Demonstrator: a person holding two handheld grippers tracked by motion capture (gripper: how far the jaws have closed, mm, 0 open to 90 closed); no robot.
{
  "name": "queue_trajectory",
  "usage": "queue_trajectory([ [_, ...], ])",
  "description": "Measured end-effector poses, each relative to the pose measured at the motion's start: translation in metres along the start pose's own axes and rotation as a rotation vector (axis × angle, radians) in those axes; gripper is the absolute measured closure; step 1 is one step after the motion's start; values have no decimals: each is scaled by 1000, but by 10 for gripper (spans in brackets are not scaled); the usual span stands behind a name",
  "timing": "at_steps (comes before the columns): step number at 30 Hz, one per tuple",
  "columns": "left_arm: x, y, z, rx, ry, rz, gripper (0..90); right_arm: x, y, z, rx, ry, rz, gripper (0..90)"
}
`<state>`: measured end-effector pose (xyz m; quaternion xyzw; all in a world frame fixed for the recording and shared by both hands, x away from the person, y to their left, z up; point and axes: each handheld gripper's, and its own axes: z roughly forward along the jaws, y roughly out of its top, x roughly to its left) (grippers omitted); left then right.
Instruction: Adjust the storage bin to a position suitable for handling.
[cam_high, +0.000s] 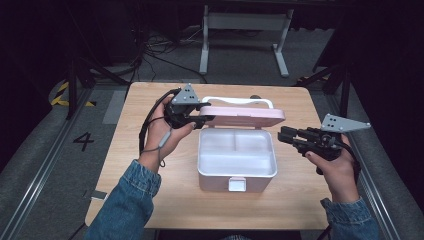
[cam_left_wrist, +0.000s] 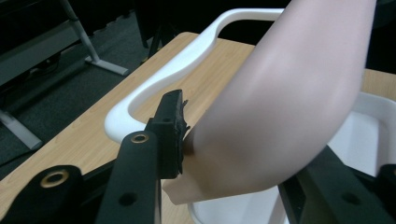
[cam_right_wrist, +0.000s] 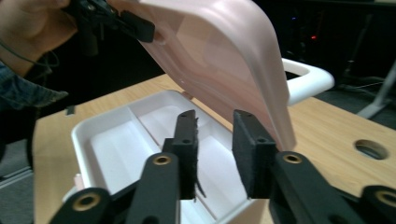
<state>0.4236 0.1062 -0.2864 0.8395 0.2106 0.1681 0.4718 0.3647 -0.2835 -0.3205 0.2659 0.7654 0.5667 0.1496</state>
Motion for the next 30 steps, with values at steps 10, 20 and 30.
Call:
queue_trajectory([
  [10,17,9,8,1,1,-76,676,-2,-5,-16,0,-38,26,632],
  [20,32,12,19,-3,36,-108,681,-3,-10,-24,1,-66,41,621],
  [30,45,9,31,-15,74,-160,674,-10,-17,-30,8,-124,64,569],
])
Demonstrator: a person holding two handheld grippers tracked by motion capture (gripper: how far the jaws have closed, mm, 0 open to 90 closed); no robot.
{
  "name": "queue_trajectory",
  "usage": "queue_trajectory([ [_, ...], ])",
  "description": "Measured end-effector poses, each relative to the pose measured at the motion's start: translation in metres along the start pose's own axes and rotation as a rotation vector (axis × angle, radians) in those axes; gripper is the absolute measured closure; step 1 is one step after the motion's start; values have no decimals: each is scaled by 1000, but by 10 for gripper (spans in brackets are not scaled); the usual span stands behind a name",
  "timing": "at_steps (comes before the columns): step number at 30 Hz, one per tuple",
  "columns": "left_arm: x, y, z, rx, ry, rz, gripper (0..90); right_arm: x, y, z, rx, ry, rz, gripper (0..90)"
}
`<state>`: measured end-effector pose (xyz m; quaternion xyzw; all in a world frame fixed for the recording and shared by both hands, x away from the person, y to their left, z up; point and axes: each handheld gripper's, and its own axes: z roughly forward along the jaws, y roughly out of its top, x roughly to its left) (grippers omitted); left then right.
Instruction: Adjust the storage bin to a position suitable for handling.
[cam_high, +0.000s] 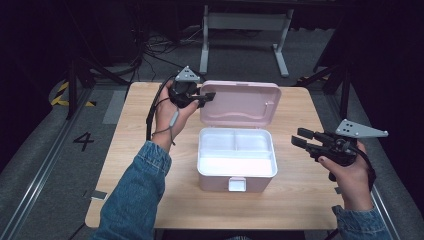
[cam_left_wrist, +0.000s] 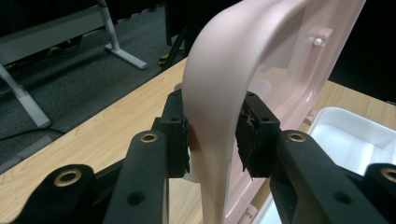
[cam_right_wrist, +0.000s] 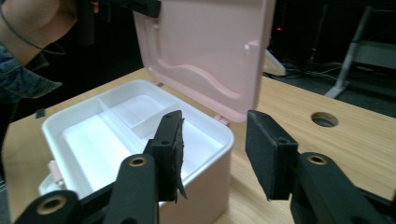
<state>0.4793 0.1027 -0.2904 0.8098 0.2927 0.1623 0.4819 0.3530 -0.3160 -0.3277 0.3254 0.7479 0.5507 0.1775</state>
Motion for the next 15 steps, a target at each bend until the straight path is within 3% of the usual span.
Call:
queue_trajectory([
  [5,6,1,7,9,9,-15,667,-9,-5,0,33,-53,-1,544],
  [10,12,1,14,19,19,-24,655,-16,-11,2,59,-70,7,533],
  [12,19,-2,20,14,9,-69,654,-19,-14,3,73,-71,16,530],
  [15,24,-3,24,17,0,-95,654,-21,-15,4,75,-70,19,527],
])
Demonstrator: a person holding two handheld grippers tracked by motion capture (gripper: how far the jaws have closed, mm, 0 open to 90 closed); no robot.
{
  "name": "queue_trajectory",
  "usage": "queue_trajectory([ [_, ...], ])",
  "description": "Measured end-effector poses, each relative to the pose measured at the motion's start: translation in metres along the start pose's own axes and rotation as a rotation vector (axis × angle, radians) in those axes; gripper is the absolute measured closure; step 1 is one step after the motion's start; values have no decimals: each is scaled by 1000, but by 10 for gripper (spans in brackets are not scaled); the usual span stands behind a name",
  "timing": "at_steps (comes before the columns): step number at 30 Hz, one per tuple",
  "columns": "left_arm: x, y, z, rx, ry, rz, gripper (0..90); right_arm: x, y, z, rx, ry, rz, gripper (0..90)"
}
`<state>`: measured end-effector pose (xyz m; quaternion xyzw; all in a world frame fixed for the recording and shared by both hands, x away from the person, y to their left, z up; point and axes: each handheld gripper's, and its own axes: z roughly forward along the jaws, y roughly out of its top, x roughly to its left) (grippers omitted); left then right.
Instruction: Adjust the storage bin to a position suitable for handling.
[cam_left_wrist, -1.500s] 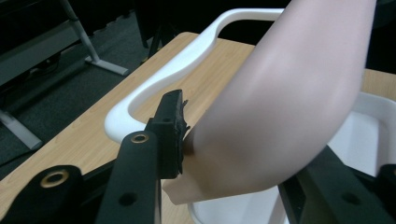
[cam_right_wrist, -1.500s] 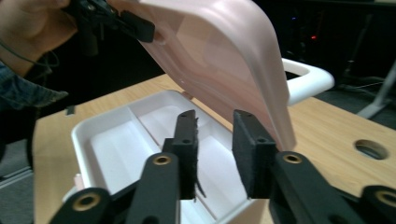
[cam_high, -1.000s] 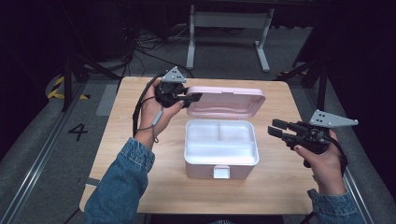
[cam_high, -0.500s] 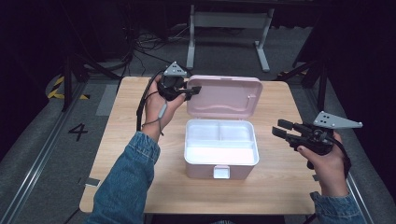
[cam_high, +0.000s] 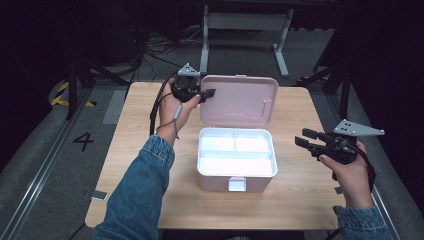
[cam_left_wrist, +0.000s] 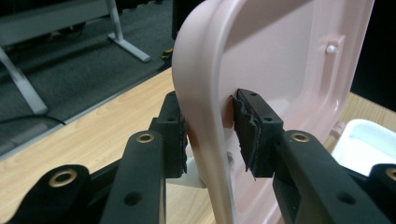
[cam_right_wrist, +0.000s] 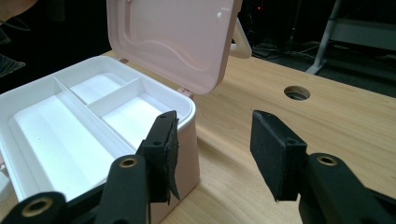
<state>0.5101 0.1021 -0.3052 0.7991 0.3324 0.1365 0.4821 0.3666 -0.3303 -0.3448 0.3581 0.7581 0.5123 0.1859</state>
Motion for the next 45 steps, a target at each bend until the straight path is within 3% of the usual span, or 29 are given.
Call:
queue_trajectory([
  [1,5,-1,5,0,-8,-36,655,-2,-1,1,5,2,2,522],
  [9,16,-6,19,19,3,-98,633,-9,-2,-2,7,-11,18,510],
  [12,19,-9,26,42,31,-95,611,-11,-2,-3,-12,21,32,506],
  [19,26,-17,35,94,60,-98,613,-10,-1,-4,-21,34,37,500],
  [34,37,-27,51,161,54,-152,569,-6,0,-5,-29,76,29,495],
  [36,38,-29,56,197,53,-167,556,-5,1,-5,-32,78,28,493],
  [40,42,-34,60,220,37,-187,545,-6,0,-6,-31,79,35,491],
  [45,42,-39,64,252,48,-181,524,-7,-1,-7,-33,78,43,490],
])
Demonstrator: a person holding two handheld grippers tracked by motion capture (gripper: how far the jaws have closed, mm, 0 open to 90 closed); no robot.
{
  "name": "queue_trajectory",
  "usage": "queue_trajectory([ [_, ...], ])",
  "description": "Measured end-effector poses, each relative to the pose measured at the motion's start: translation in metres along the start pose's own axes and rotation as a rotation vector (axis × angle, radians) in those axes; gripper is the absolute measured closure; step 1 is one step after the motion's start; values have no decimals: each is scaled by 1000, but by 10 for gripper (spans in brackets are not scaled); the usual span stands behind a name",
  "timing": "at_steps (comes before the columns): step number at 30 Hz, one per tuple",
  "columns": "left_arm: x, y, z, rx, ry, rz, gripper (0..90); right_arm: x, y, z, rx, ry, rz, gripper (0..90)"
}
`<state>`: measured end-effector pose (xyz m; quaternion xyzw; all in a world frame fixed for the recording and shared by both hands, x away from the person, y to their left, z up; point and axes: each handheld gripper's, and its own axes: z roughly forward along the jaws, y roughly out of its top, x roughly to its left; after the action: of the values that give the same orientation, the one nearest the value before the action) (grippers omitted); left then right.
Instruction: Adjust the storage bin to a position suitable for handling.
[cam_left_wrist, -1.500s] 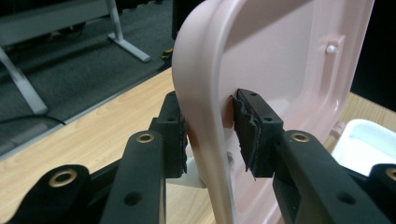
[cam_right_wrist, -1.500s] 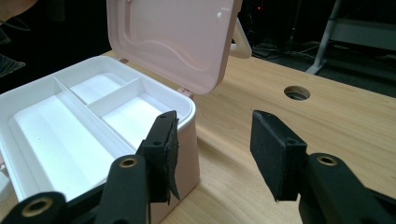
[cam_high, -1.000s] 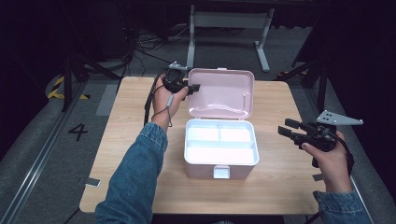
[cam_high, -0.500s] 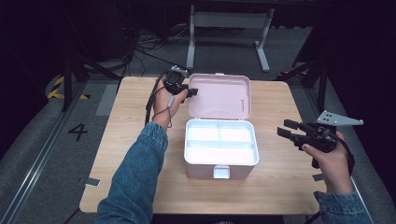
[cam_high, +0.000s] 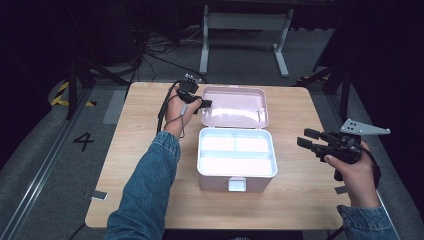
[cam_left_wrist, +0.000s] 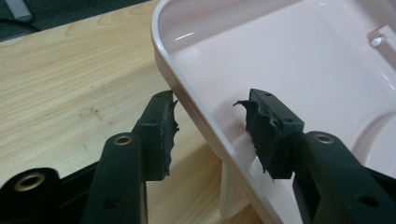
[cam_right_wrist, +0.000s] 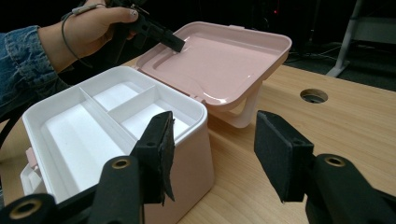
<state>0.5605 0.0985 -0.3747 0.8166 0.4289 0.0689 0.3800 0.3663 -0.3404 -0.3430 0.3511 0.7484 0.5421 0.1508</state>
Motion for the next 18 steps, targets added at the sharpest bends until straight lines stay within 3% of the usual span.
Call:
queue_trajectory([
  [4,0,-3,7,33,14,5,514,0,0,0,1,2,-1,489],
  [6,1,-5,7,28,1,-12,515,0,0,1,1,5,2,489],
  [13,3,-5,4,21,7,-11,540,-1,0,-1,-6,12,9,489],
  [18,2,-6,1,6,11,-10,494,-1,0,-1,-5,13,10,488],
])
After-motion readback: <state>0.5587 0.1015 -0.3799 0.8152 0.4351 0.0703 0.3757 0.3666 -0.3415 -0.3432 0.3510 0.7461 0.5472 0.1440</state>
